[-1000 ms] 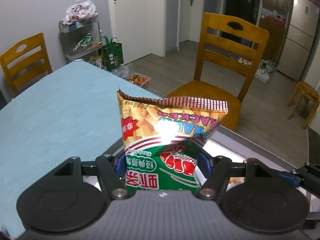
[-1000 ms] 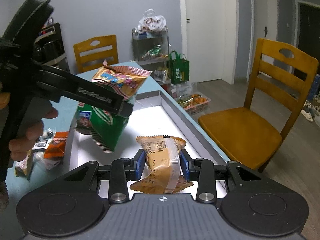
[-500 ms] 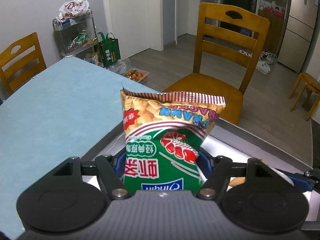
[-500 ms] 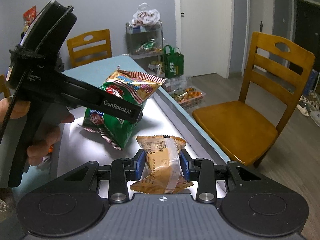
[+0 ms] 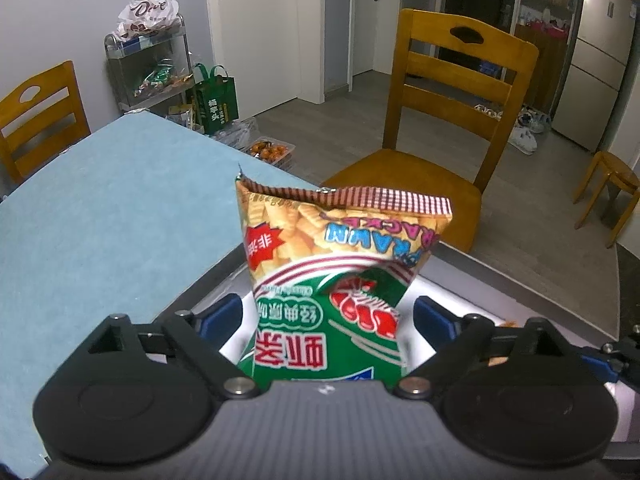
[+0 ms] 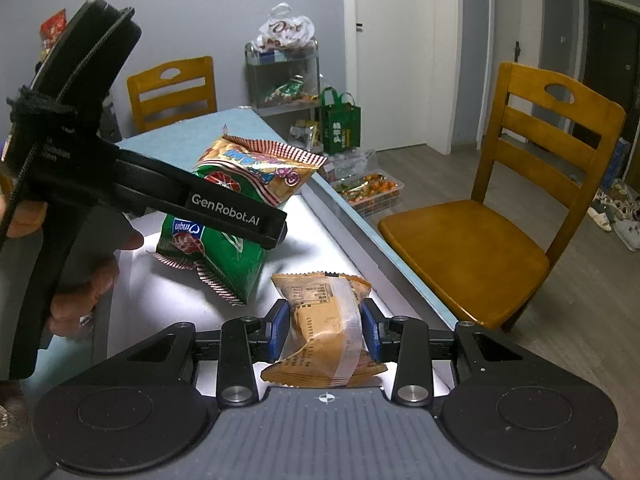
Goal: Organize snacks
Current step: 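Open left tool dropping cracker bag into box while right tool releases pastry packet, then withdraw both open tools from the box back over the table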
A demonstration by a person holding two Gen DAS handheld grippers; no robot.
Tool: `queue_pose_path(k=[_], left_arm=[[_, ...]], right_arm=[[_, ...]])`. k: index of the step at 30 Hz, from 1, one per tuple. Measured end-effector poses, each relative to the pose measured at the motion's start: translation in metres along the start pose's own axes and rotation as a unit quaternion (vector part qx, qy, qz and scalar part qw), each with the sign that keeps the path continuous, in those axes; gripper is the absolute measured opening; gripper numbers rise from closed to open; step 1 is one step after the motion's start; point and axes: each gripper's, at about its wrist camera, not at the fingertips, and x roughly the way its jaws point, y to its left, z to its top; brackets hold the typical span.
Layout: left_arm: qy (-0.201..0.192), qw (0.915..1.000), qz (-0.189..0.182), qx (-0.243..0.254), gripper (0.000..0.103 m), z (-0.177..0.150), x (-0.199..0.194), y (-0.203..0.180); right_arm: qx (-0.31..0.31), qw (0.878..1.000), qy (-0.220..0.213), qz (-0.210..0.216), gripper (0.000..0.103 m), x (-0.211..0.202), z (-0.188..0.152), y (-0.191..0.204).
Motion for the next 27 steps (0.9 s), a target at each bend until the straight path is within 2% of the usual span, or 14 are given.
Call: queue_pose_path(k=[3, 8, 10, 12, 15, 27], left_arm=[[-0.001, 1.0000, -0.005, -0.001, 0.094, 0.000, -0.004, 0.001], [-0.005, 0.9999, -0.011, -0.007, 0.094, -0.001, -0.012, 0.003], [-0.008, 0.9999, -0.011, -0.010, 0.094, -0.003, -0.017, 0.004], [-0.014, 0.9998, -0.010, -0.014, 0.094, -0.005, -0.024, 0.006], [-0.021, 0.9995, -0.011, -0.019, 0.094, -0.009, -0.036, 0.009], [-0.056, 0.9975, -0.004, -0.042, 0.098, -0.030, -0.092, 0.039]], right_arm=[[-0.005, 1.000, -0.007, 0.001, 0.047, -0.004, -0.001, 0.003], [-0.011, 1.000, -0.026, -0.005, 0.077, -0.013, -0.001, 0.005], [-0.013, 0.999, -0.035, -0.006, 0.084, -0.017, -0.002, 0.006], [-0.017, 0.999, -0.039, -0.008, 0.085, -0.020, -0.002, 0.007], [-0.018, 0.999, -0.045, -0.003, 0.097, -0.025, -0.002, 0.009], [-0.041, 0.997, -0.066, -0.012, 0.103, -0.041, -0.004, 0.031]])
